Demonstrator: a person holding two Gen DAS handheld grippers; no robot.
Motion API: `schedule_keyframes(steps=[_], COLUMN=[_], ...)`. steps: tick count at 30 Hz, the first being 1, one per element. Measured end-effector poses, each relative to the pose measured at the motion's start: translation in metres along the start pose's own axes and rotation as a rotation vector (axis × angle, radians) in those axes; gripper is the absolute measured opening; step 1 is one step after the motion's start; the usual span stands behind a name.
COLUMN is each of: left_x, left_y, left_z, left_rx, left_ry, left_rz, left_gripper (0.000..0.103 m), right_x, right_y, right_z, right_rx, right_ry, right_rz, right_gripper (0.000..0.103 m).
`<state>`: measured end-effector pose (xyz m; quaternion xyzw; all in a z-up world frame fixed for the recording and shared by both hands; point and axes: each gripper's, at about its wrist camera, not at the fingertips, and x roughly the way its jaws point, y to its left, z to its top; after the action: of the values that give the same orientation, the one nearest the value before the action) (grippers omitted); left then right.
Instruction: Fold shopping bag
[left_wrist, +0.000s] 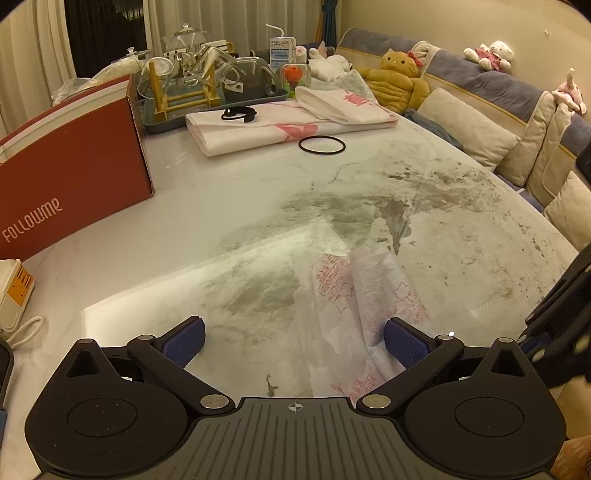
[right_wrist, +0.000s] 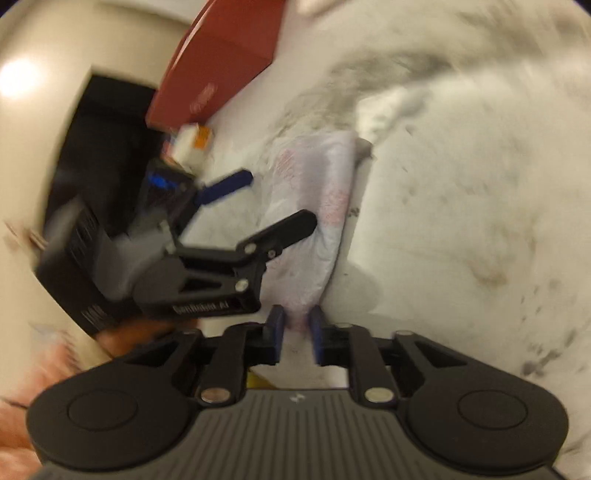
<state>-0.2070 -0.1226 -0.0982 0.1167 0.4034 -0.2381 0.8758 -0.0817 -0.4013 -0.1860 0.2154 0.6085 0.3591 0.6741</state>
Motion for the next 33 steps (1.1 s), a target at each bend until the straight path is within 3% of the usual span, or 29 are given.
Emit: schedule_keyframes(steps=[4, 7, 8, 9, 11, 14, 16, 21, 23, 25, 27, 33], left_x=[0.001, 0.002, 0.002, 0.002, 0.003, 0.005, 0.007, 0.009, 0.010, 0.009, 0.007, 0.003], left_y=[0.000, -0.003, -0.004, -0.005, -0.006, -0.006, -0.005, -0.003, -0.003, -0.002, 0.000, 0.002], left_z=[0.005, 0.009, 0.010, 0.011, 0.013, 0.014, 0.013, 0.019, 0.021, 0.021, 0.020, 0.017], left_rx=[-0.027, -0.085, -0.105, -0.117, -0.140, -0.161, -0.164, -0.167, -0.166, -0.167, -0.176, -0.201], left_ry=[0.039, 0.091, 0.106, 0.118, 0.140, 0.166, 0.177, 0.221, 0.233, 0.239, 0.244, 0.275], left_rz=[0.021, 0.064, 0.078, 0.085, 0.099, 0.111, 0.110, 0.106, 0.105, 0.109, 0.107, 0.118], left_gripper=[0.103, 0.103, 0.103, 0.103, 0.103, 0.103, 0.103, 0.103, 0.103, 0.103, 0.103, 0.103], right_x=[0.004, 0.002, 0.001, -0.004, -0.021, -0.019, -0.007, -0.001, 0.006, 0.024, 0.035, 0.025], right_y=[0.035, 0.057, 0.058, 0.057, 0.059, 0.069, 0.066, 0.087, 0.097, 0.097, 0.094, 0.098], right_z=[-0.002, -0.005, 0.000, 0.003, 0.002, -0.006, -0.006, -0.016, -0.020, -0.019, -0.021, -0.018], right_rx=[-0.205, -0.410, -0.421, -0.408, -0.389, -0.446, -0.394, -0.538, -0.640, -0.675, -0.705, -0.804], right_ry=[0.010, -0.012, -0.019, -0.030, -0.060, -0.023, 0.007, -0.100, -0.149, -0.086, -0.043, 0.067], right_rz=[-0.164, -0.368, -0.418, -0.408, -0.261, -0.201, -0.127, -0.041, -0.107, -0.183, -0.205, -0.315], right_gripper=[0.000, 0.000, 0.000, 0.000, 0.000, 0.002, 0.003, 0.004, 0.007, 0.009, 0.002, 0.001])
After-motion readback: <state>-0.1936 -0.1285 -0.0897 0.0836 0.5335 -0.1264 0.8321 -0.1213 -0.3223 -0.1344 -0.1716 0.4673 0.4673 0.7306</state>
